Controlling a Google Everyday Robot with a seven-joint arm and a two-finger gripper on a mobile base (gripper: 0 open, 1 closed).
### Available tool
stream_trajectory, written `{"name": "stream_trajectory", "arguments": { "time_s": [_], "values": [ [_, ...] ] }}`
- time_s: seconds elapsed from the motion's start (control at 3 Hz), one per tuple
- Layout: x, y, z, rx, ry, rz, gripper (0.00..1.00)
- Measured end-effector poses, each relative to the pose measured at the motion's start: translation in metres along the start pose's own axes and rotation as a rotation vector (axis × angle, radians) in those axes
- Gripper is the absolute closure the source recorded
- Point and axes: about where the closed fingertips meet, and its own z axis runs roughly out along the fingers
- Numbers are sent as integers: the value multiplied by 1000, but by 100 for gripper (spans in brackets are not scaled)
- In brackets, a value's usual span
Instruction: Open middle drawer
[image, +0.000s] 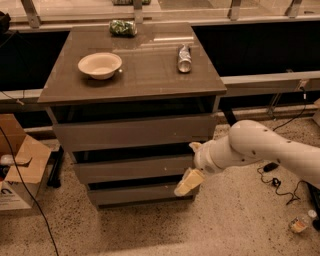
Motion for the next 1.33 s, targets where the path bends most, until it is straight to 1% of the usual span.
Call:
{"name": "stream_trajectory", "arguments": {
  "time_s": [0.33, 0.67, 1.0, 1.33],
  "values": [
    [15, -15, 41, 48, -8, 90, 0],
    [28, -34, 80, 80, -29, 144, 0],
    [37, -57, 112, 90, -40, 163, 0],
    [46, -77, 142, 74, -51, 181, 0]
  ]
}}
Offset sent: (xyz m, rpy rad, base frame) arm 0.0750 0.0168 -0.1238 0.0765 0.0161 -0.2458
